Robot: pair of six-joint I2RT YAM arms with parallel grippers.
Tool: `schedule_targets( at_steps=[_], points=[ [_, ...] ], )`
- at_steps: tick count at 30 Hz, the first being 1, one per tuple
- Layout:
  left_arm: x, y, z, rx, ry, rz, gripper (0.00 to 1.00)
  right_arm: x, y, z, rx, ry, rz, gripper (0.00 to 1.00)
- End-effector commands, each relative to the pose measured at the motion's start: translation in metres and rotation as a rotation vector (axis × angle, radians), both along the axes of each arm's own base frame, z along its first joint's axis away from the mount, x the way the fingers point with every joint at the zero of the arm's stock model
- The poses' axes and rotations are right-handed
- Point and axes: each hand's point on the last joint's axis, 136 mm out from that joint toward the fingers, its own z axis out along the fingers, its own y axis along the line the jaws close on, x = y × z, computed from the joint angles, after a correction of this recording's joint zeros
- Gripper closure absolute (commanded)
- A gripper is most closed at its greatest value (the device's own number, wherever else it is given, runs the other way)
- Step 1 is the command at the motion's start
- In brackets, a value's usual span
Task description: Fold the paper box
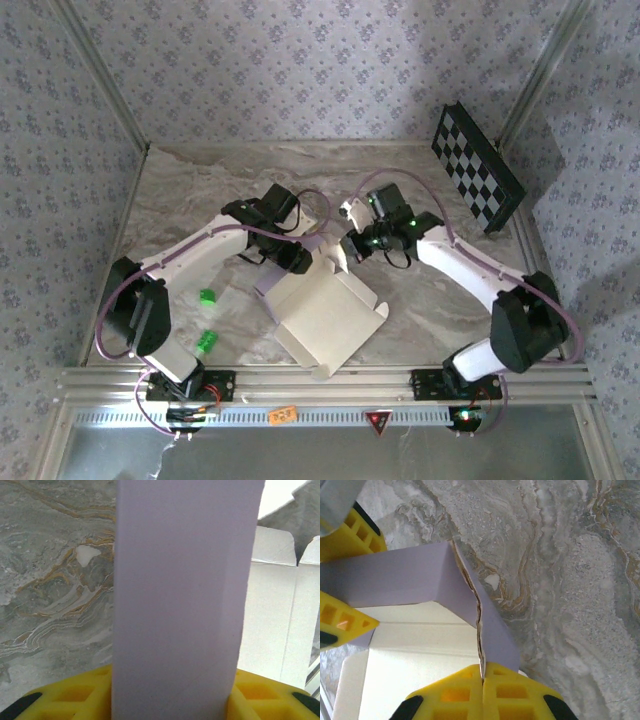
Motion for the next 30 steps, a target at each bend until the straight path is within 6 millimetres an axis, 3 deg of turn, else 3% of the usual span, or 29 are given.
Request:
schedule_targets(
  at_steps=[1,13,19,30],
  points=[
    [0.005,0.000,0.009,0.008,-0.018,0.051,0.55,0.002,0.000,0.015,0.054,-0.014,-0.185,1.00],
    [0.014,0.004,0.015,0.012,-0.062,0.161,0.55,-0.016,0.020,0.025,0.205,-0.136,-0.443,1.00],
    [0.009,0.007,0.021,-0.020,-0.073,0.221,0.52,-0.019,0.034,0.011,0.268,-0.180,-0.489,1.00],
    [-0.007,0.002,0.035,-0.160,-0.039,0.267,0.33,-0.019,0.056,-0.030,0.207,-0.178,-0.387,1.00]
  ],
)
